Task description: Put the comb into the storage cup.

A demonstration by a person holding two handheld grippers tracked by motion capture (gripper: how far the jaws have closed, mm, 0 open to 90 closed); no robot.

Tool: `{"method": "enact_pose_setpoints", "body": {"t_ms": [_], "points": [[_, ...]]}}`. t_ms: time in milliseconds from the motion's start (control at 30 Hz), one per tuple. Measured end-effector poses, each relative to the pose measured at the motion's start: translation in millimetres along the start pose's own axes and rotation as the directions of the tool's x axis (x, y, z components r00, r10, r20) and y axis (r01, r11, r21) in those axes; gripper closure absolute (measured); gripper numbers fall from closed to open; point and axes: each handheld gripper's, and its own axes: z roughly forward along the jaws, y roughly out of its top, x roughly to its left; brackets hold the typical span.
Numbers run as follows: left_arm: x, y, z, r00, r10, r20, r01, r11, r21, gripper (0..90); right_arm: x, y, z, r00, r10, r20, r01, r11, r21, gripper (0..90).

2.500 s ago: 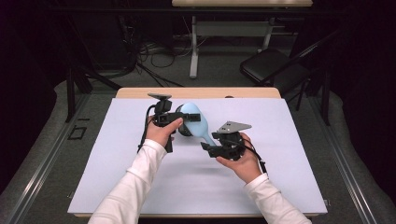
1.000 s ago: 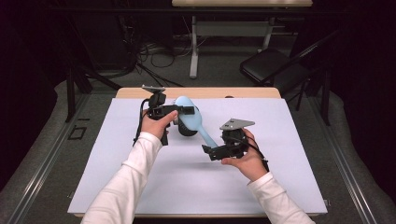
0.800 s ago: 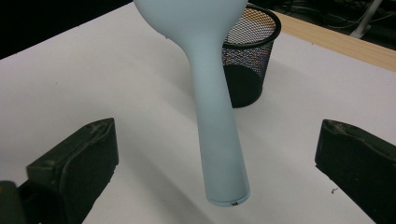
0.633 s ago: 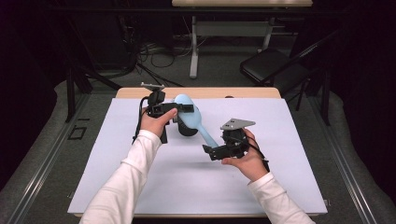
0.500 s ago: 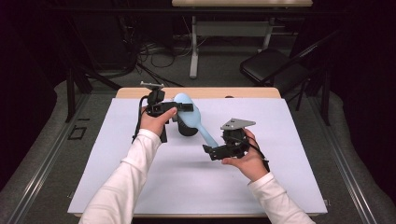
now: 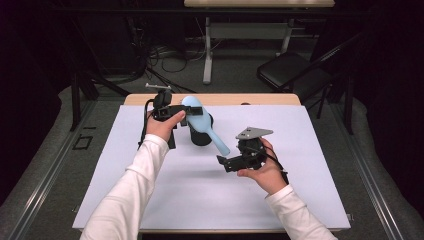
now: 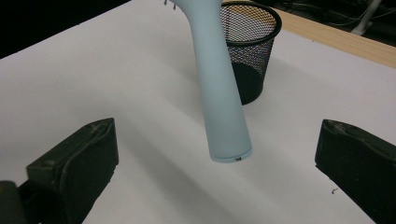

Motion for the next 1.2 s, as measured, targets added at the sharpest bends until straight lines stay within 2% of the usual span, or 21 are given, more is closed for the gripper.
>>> {"method": "enact_pose_setpoints", "body": {"t_ms": [267, 533, 800, 900, 1200], "points": [[-2.2, 9.2, -6.5, 0.9994, 0.008, -0.033, -0.009, 0.9998, -0.015, 47.6, -0.6, -0.1, 0.0, 1.0000, 0.003, -0.004, -0.003, 1.000, 0.001, 0.0], [-4.2, 18.6, -13.1, 0.9994, 0.009, -0.033, -0.011, 0.9989, -0.046, 47.5, -0.5, -0.4, 0.5, 1.0000, 0.003, -0.004, -0.003, 1.000, 0.003, 0.0], [-9.8, 26.2, -16.3, 0.9957, 0.046, -0.081, -0.050, 0.9973, -0.054, 47.5, -0.8, -0.6, 1.0, 0.9999, 0.009, -0.007, -0.008, 1.000, 0.005, 0.0], [-10.5, 28.7, -16.6, 0.9938, 0.064, -0.091, -0.069, 0.9961, -0.055, 47.5, -1.0, -0.7, 1.0, 0.9999, 0.011, -0.008, -0.011, 1.000, 0.004, 0.0], [-13.6, 34.8, -18.2, 0.9894, 0.087, -0.117, -0.098, 0.9909, -0.092, 47.7, -2.3, -1.3, 1.3, 0.9999, 0.014, -0.008, -0.014, 1.000, 0.004, 0.0]]}}
